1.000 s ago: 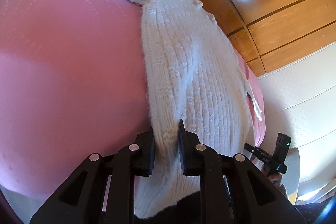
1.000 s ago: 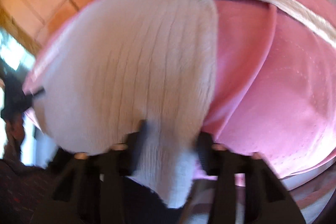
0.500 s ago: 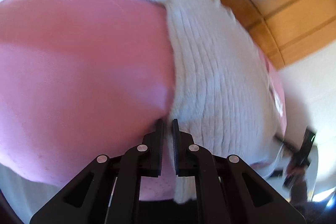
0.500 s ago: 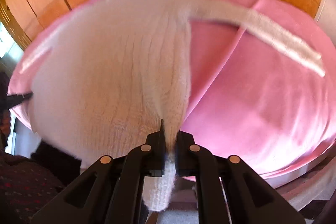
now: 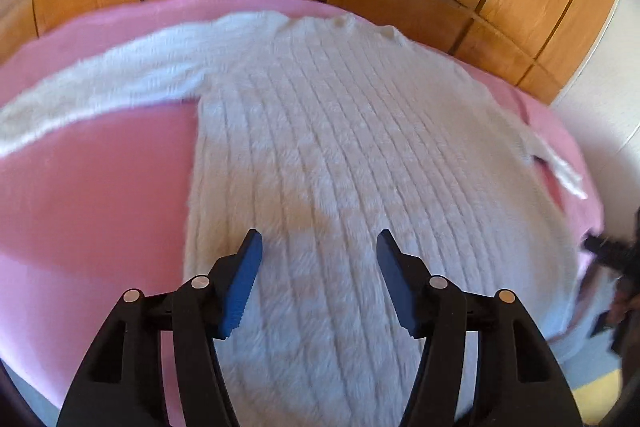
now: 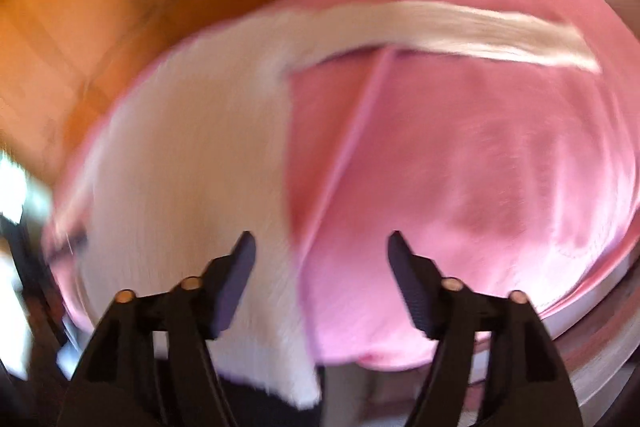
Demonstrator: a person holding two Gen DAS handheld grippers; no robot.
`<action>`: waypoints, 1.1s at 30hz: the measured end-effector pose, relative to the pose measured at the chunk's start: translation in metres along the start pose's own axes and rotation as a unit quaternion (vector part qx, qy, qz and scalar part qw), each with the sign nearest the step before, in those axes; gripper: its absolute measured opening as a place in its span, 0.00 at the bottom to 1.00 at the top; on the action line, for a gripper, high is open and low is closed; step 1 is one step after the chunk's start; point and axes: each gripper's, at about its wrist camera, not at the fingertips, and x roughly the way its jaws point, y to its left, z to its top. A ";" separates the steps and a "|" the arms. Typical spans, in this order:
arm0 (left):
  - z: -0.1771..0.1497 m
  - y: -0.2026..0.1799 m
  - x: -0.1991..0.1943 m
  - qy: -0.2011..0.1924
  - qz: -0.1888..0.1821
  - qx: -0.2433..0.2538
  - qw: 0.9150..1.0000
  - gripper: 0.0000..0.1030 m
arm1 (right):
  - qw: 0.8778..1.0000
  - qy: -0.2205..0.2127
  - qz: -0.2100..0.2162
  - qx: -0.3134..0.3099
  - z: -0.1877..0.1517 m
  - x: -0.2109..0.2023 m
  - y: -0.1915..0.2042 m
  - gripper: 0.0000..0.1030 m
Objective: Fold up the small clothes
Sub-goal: 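Pull the hem taut with both grippers and release onto the bed, then grasp a sleeve cuff with the right gripper and fold it across the body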
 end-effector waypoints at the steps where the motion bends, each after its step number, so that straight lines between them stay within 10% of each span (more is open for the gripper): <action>1: 0.001 -0.004 0.005 0.004 0.013 0.007 1.000 0.57 | 0.999 -0.023 0.004 0.048 0.013 0.000 -0.019 0.68; 11: 0.004 -0.006 0.025 0.014 0.040 0.014 0.999 0.73 | 0.932 -0.152 0.011 0.330 0.086 0.025 -0.156 0.61; 16: 0.007 -0.007 0.030 0.023 0.045 0.004 0.999 0.75 | 0.924 -0.162 -0.031 0.344 0.123 0.044 -0.174 0.28; 18: 0.009 -0.005 0.032 0.027 0.044 0.000 0.999 0.76 | 0.930 -0.145 -0.086 0.328 0.141 0.050 -0.175 0.06; 24: 0.013 -0.008 0.036 0.032 0.045 0.000 0.998 0.78 | 0.936 -0.159 -0.164 0.267 0.176 0.030 -0.163 0.05; 33: 0.017 -0.003 0.029 0.032 0.006 -0.023 0.999 0.86 | 0.978 -0.177 -0.013 0.113 0.200 0.015 -0.015 0.06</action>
